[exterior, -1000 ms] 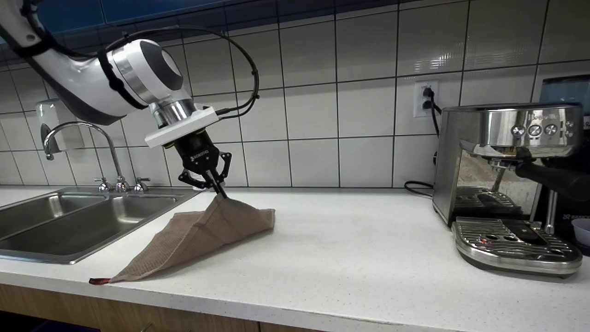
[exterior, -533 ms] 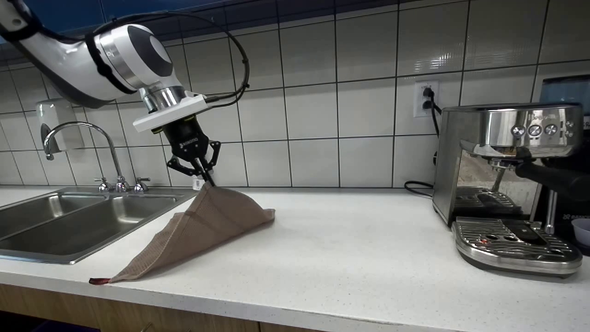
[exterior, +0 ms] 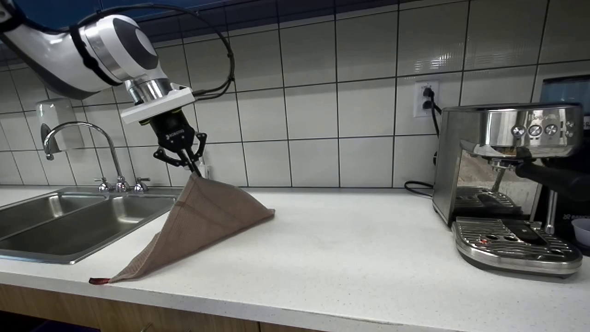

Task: Fold the brown towel twice

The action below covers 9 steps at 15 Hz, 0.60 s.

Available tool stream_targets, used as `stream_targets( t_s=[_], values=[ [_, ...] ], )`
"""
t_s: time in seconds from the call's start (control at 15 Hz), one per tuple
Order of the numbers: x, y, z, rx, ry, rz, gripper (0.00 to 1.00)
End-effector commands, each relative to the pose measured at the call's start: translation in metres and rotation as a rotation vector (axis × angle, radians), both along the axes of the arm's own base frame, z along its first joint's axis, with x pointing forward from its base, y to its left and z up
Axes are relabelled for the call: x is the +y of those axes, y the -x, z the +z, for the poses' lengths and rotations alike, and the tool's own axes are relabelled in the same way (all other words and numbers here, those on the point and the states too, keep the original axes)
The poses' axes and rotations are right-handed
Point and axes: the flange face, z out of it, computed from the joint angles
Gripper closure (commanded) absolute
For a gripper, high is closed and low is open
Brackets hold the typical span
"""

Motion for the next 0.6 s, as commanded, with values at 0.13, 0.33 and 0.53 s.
stream_targets(
  t_s=[0.13, 0.33, 0.53],
  values=[
    [0.022, -0.002, 0.010, 0.007, -0.001, 0.057, 0.99],
    [0.031, -0.004, 0.005, 0.010, 0.004, 0.078, 0.99],
    [0.038, -0.009, 0.000, 0.015, 0.010, 0.093, 0.99]
  ],
)
